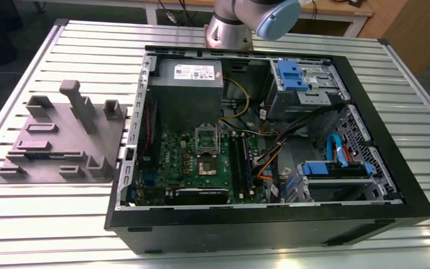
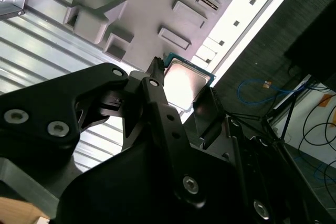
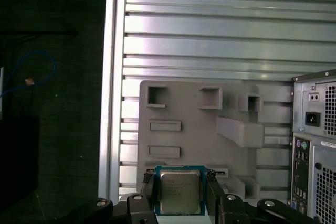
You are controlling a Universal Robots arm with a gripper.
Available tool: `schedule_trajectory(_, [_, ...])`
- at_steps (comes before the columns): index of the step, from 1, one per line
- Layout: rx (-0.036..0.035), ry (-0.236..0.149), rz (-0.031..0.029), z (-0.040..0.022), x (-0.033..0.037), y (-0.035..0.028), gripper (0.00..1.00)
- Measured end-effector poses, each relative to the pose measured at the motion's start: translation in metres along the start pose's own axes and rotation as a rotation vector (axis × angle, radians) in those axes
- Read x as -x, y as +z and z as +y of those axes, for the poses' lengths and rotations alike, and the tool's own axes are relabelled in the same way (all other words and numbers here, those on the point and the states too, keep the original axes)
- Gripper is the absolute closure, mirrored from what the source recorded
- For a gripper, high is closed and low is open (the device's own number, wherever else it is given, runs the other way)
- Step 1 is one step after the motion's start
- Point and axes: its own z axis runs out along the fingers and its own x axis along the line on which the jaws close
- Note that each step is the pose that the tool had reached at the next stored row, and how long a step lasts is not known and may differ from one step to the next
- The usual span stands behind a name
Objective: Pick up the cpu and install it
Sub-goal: 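Pick up the cpu and move it towards the insertion slot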
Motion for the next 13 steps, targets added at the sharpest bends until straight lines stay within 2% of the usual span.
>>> schedule_trajectory(13, [0.0000,0.000,0.0001,-0.0001,0.0067,0.0001,0.53])
